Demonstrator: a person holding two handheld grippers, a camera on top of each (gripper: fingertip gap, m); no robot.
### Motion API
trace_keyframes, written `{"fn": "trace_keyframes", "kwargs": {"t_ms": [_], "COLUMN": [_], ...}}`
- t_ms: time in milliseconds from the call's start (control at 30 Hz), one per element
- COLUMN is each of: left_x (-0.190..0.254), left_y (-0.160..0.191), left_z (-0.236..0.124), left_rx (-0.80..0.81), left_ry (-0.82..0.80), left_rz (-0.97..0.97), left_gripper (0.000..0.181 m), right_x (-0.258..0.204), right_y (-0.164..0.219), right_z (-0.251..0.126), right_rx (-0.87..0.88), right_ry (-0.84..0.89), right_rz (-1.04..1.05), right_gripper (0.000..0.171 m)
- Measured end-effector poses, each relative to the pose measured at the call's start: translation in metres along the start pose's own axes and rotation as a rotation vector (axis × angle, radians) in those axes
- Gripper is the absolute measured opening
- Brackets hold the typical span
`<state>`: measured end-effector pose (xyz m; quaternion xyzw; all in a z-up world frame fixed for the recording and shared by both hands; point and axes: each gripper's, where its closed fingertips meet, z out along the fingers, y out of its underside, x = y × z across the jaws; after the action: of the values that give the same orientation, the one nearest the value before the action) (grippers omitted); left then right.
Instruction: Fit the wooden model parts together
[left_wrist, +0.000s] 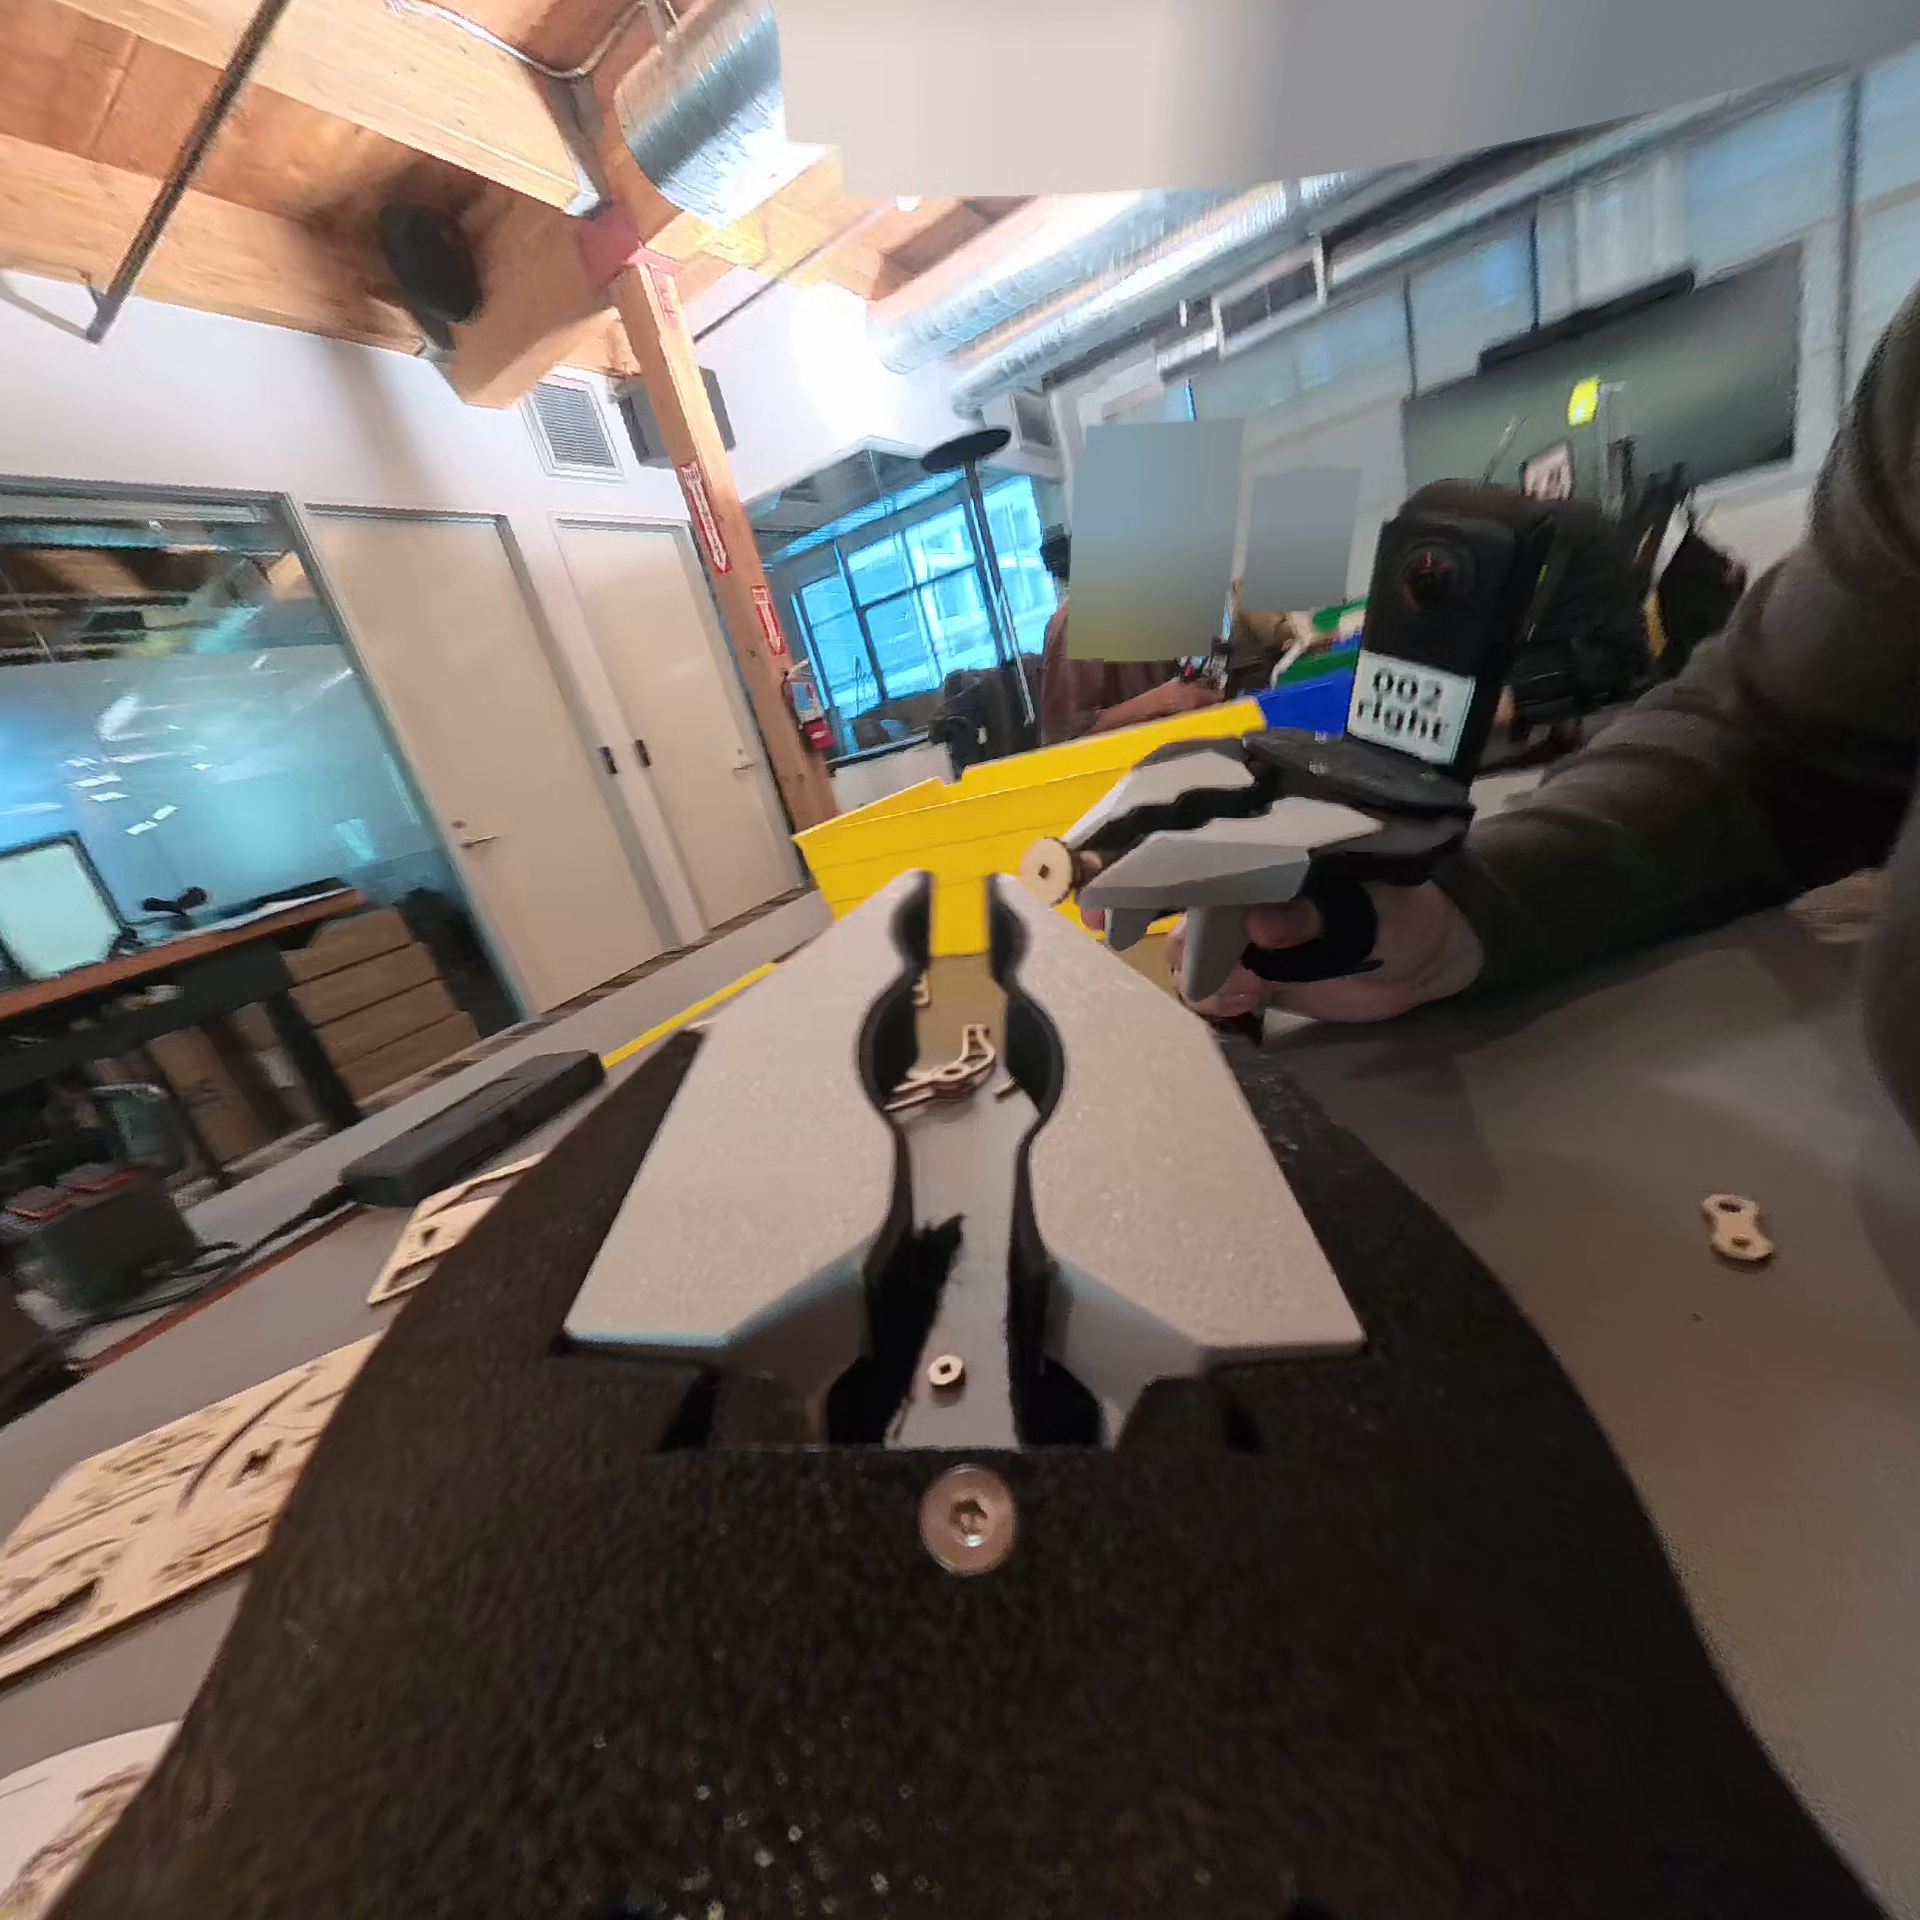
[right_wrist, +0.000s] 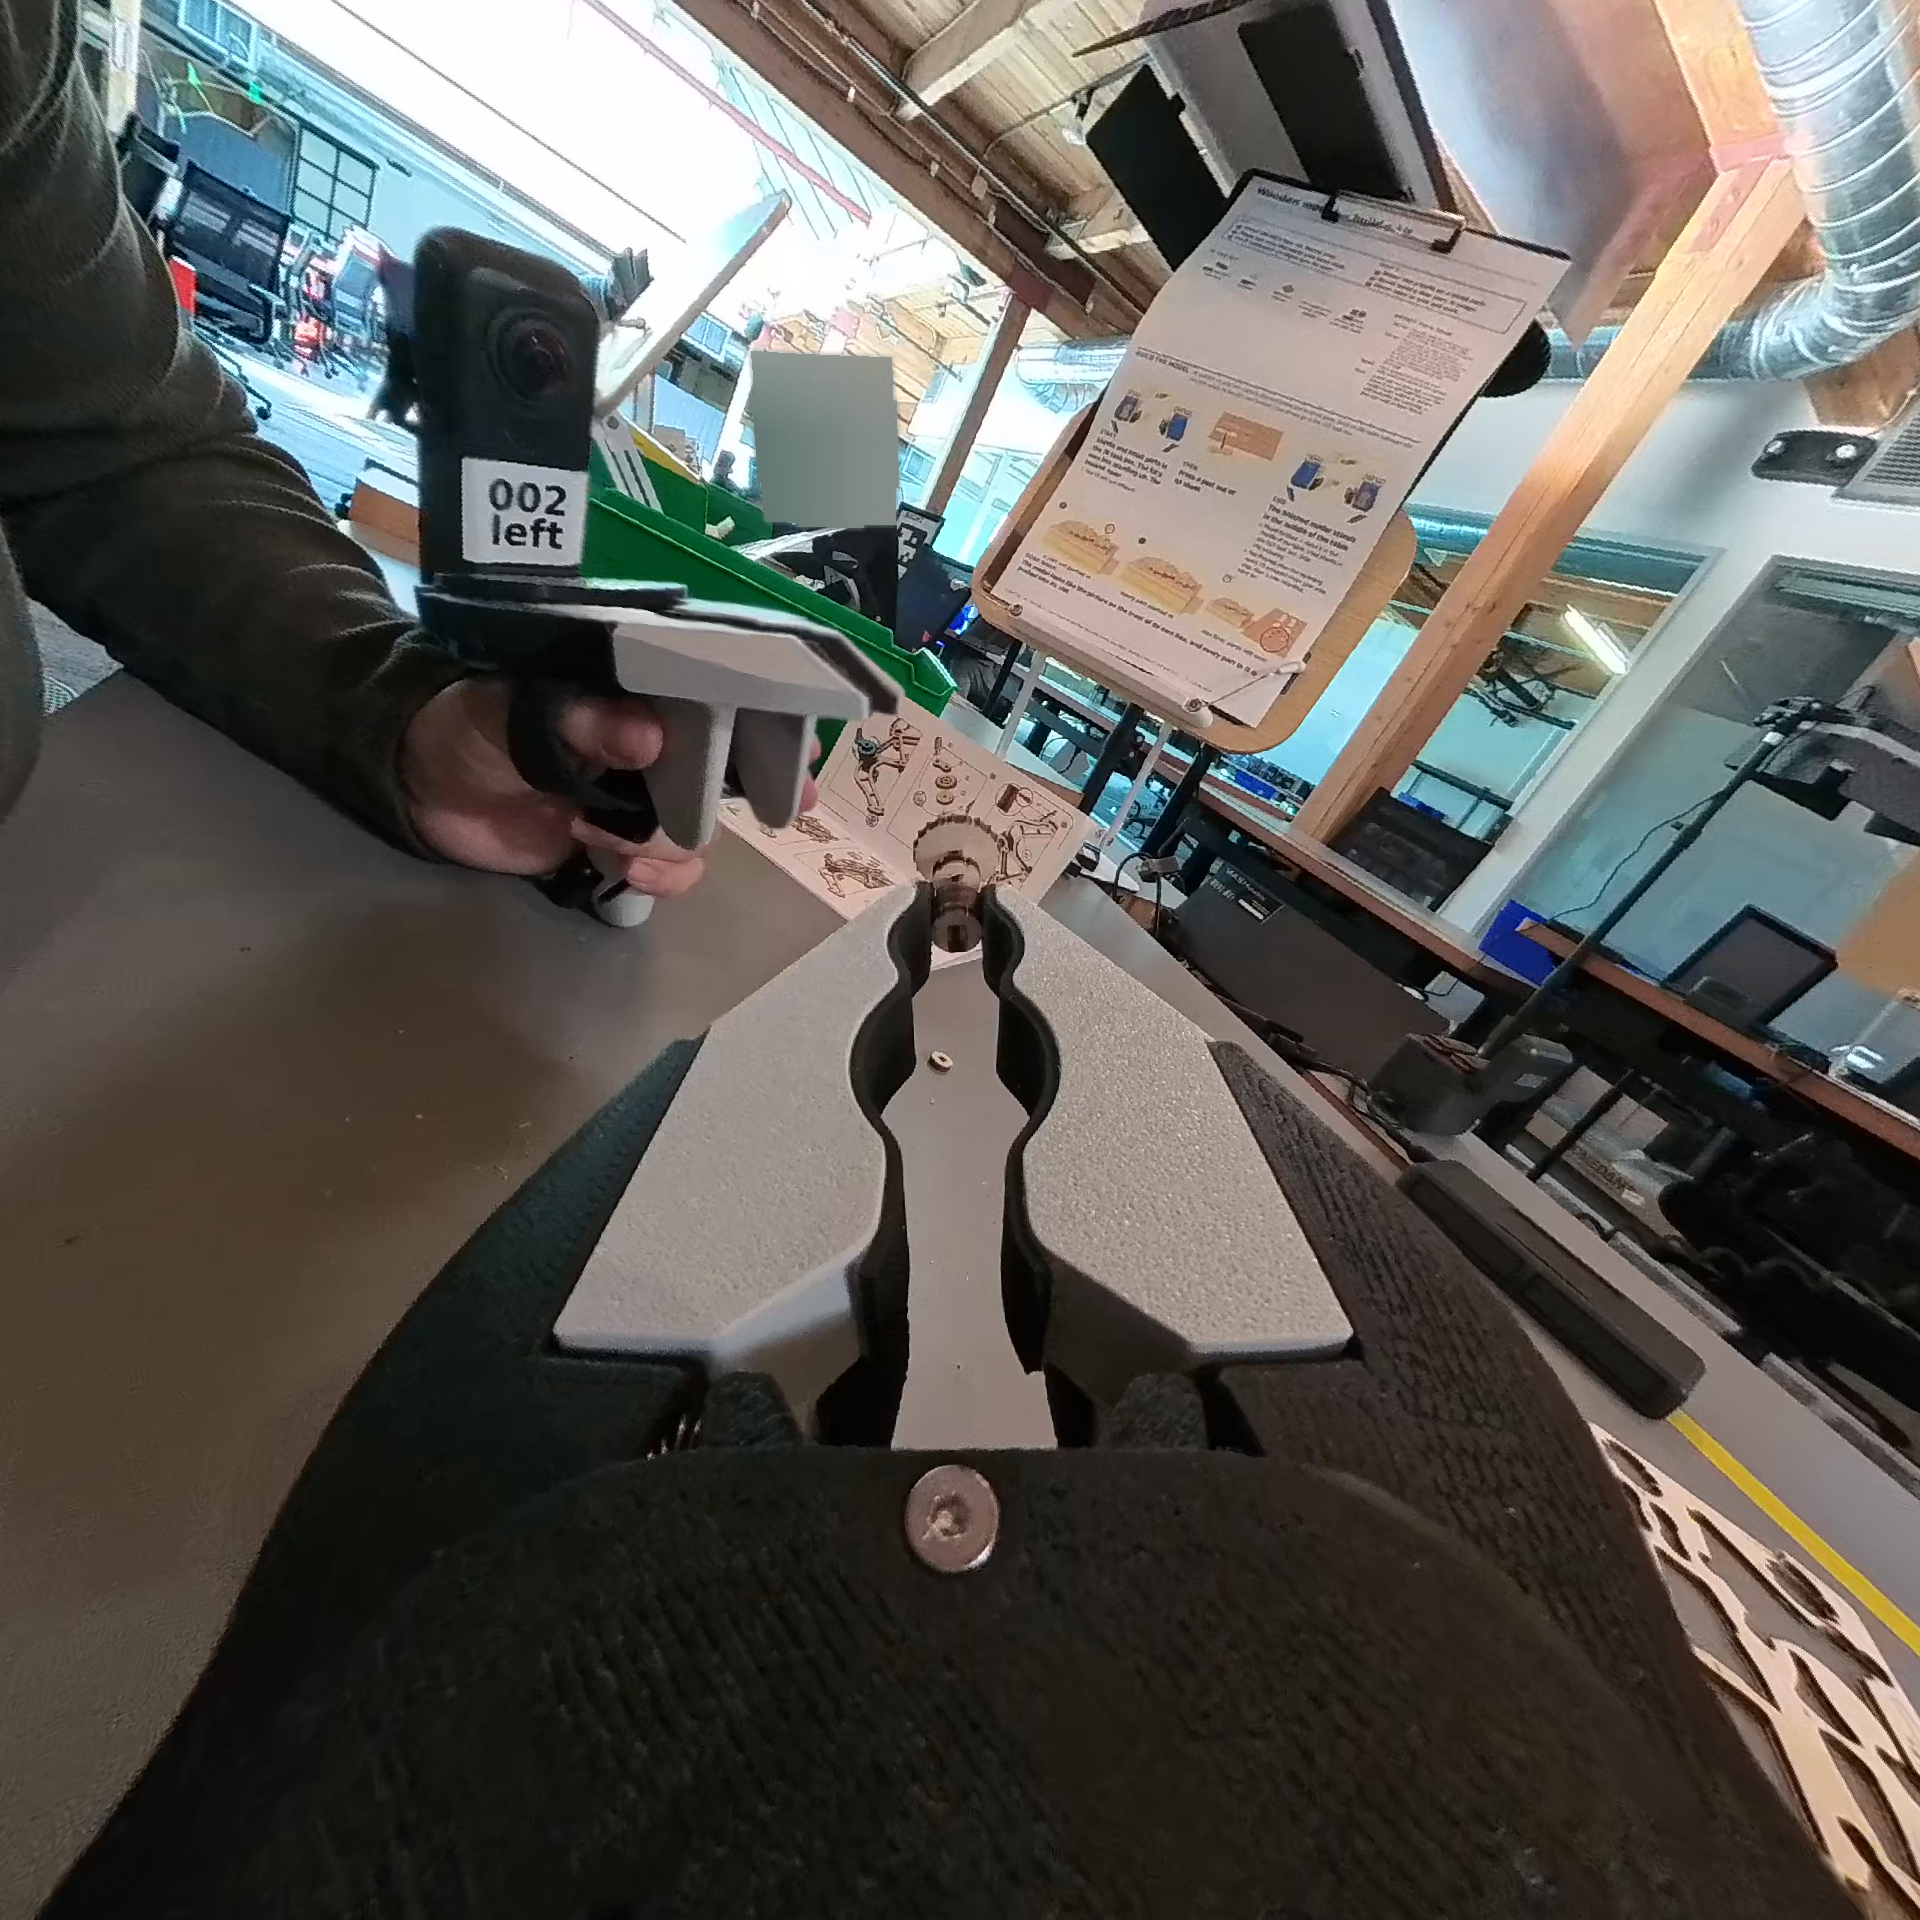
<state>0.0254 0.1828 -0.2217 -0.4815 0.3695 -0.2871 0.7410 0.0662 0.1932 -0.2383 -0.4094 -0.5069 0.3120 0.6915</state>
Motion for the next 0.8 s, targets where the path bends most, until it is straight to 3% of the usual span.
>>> {"fn": "trace_keyframes", "kwargs": {"t_ms": [167, 233, 433, 667, 800], "left_x": [0.009, 0.01, 0.012, 0.009, 0.009], "left_y": [0.025, 0.031, 0.017, 0.016, 0.016], "left_z": [0.015, 0.023, 0.04, 0.057, 0.064], "left_rx": [-0.179, -0.229, -0.191, -0.196, -0.196], "left_ry": [-0.021, -0.047, -0.152, -0.205, -0.217], "left_rz": [0.206, 0.339, 0.702, 0.734, 0.716], "left_gripper": [0.051, 0.059, 0.059, 0.059, 0.058], "right_x": [0.005, 0.01, 0.023, 0.023, 0.017], "right_y": [-0.001, -0.005, -0.015, -0.013, -0.011], "right_z": [0.004, 0.005, 0.008, 0.008, 0.009], "right_rx": [0.006, 0.033, 0.158, 0.287, 0.299], "right_ry": [0.027, 0.05, 0.061, -0.059, -0.125], "right_rz": [0.04, 0.156, 0.674, 1.163, 1.289], "right_gripper": [0.007, 0.007, 0.007, 0.007, 0.006]}}
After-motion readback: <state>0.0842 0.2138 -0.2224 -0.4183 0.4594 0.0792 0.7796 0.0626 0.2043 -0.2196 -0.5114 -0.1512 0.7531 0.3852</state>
